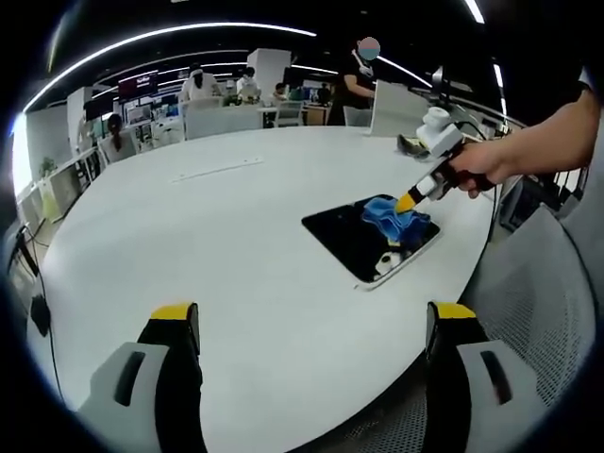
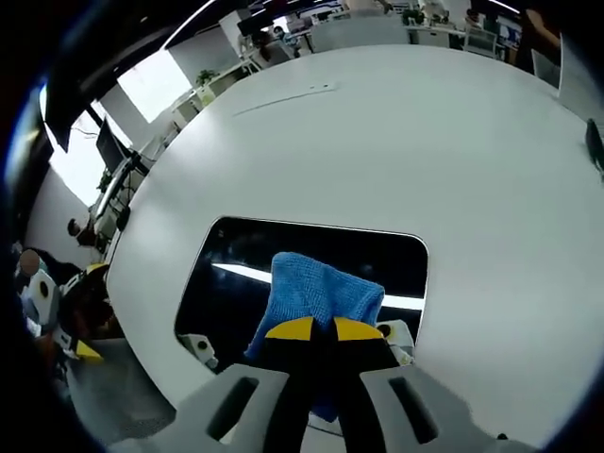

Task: Wipe the mirror surface with the cleaning cloth until all visible marks leave the cleaned area.

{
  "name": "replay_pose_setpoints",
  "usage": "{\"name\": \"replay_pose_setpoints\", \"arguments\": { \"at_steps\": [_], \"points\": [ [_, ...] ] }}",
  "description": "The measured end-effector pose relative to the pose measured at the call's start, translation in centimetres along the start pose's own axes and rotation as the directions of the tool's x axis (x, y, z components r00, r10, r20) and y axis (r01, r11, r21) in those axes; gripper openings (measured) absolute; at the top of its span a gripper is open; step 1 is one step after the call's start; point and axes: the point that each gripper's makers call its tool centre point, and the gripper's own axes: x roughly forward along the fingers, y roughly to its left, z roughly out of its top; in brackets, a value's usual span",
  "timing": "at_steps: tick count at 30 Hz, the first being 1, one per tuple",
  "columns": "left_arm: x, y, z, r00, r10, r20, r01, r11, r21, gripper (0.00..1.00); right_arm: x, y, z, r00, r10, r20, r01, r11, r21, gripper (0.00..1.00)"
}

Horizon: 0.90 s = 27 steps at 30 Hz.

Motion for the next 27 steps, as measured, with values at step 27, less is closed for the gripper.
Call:
{"name": "replay_pose_setpoints", "arguments": {
  "at_steps": [27],
  "points": [
    [0.0,0.1,-0.1,1.0,0.005,-0.007,-0.005,1.0,0.007,0.99,-1.3,-3.5,-0.5,0.999,-0.035,-0.012,0.035,0.999,0.007,0.01]
  ]
}}
